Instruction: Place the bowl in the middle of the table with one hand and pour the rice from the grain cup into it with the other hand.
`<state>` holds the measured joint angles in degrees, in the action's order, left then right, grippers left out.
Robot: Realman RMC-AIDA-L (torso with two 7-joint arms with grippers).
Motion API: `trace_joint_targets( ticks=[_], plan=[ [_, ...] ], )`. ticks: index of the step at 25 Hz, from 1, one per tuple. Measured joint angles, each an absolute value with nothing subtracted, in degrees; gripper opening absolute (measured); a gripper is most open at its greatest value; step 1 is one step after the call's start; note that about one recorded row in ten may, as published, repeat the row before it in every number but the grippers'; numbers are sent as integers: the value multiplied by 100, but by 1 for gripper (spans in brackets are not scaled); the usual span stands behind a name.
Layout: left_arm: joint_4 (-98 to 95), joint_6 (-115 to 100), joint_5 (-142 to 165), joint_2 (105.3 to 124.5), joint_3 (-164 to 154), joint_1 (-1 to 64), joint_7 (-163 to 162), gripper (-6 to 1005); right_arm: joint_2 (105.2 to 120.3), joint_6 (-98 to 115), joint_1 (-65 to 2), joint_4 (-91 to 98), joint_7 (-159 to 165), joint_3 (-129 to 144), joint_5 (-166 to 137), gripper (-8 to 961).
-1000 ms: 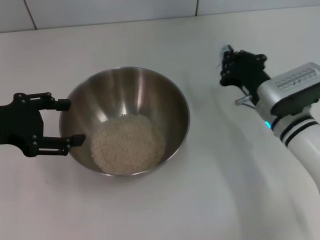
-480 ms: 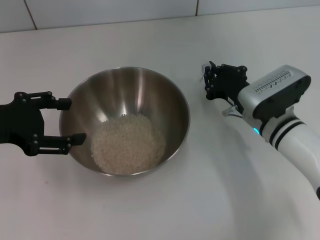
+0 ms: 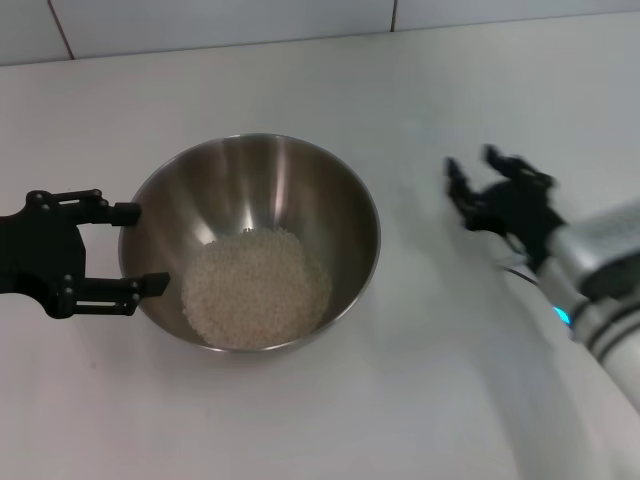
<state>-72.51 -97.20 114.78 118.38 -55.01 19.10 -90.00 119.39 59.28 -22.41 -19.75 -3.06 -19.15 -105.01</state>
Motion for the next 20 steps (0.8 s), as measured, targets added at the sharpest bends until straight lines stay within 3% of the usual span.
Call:
trace_joint_targets(
  ticks=[5,7,9,10,11,12,14,15,16,18,19,20],
  plan=[
    [-7251,-9723,11478,11838,-5501,1908,-8999,829,11907,8011,-1185,-2114,609,-3089,-10541,470],
    [-7251,-9724,11478,11836,-5500,1907,-8999,829,11878,8478,-1163,-1969,1034,-3172,-10620,625],
    [-7251,-9718,11478,11833,-5500,1906,-9000,829,11725,9115,-1419,-1393,2037,-3113,-11117,723],
    [-7251,-9722,11477,11833,-5501,1907,-9000,829,11475,9450,-1876,-711,3151,-2939,-11873,743],
    [-7251,-9722,11477,11833,-5501,1907,-9000,829,11354,9490,-2148,-362,3713,-2820,-12264,764],
    [-7251,-9723,11478,11832,-5499,1907,-9005,829,11266,9474,-2405,-14,4267,-2682,-12606,784],
    [-7251,-9725,11478,11832,-5502,1908,-9037,829,11230,9474,-2657,357,4700,-2487,-12872,825],
    [-7251,-9727,11478,11829,-5500,1907,-9056,829,11254,9559,-3204,1269,5577,-1903,-13317,825],
    [-7251,-9727,11478,11829,-5500,1907,-9056,829,11254,9559,-3204,1269,5577,-1903,-13317,825],
    [-7251,-9729,11478,11828,-5501,1907,-9072,829,11446,9707,-3618,2355,6254,-1070,-13449,826],
    [-7253,-9727,11478,11821,-5501,1907,-9098,829,11617,9765,-3762,3008,6568,-530,-13448,826],
    [-7253,-9727,11478,11821,-5501,1907,-9098,829,11882,9834,-3910,4193,7135,552,-13390,826]
  ],
)
